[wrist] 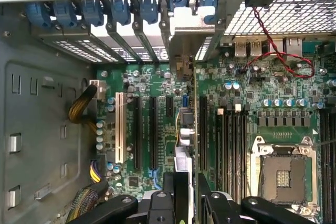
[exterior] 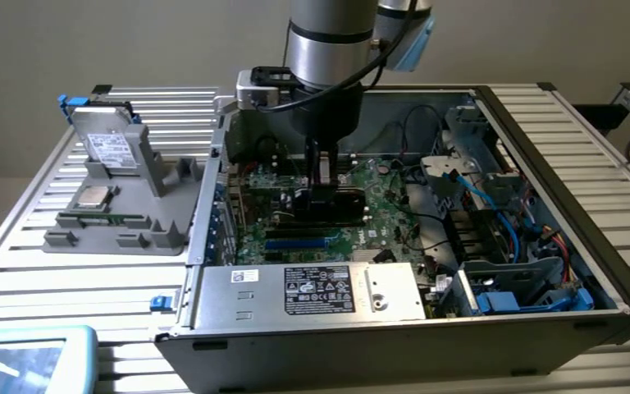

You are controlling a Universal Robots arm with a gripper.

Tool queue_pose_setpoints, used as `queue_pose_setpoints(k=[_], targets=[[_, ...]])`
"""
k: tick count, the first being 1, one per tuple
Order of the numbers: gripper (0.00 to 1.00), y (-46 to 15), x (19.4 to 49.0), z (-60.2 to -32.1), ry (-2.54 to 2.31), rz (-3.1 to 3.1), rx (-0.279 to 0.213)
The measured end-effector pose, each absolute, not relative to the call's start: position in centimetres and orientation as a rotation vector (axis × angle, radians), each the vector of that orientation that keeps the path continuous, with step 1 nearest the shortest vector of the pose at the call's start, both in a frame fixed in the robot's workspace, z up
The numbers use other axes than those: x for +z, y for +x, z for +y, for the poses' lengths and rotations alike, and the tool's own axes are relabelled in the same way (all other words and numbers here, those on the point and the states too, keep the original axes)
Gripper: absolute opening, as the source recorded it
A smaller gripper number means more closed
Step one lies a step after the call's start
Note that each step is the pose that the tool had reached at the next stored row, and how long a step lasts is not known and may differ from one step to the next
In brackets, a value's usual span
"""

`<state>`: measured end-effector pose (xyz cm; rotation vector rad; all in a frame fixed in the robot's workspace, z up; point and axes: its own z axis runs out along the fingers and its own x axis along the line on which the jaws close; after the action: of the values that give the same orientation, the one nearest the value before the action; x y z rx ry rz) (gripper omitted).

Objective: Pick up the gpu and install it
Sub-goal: 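Insert the gpu into the slot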

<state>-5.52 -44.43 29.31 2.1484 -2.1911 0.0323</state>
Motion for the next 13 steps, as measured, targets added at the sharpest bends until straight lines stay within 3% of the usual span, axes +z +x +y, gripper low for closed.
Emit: queue_pose_setpoints(k=[13], targets=[[0.27, -6.0, 28.3, -44.9, 2.168, -2.210, 0.002]])
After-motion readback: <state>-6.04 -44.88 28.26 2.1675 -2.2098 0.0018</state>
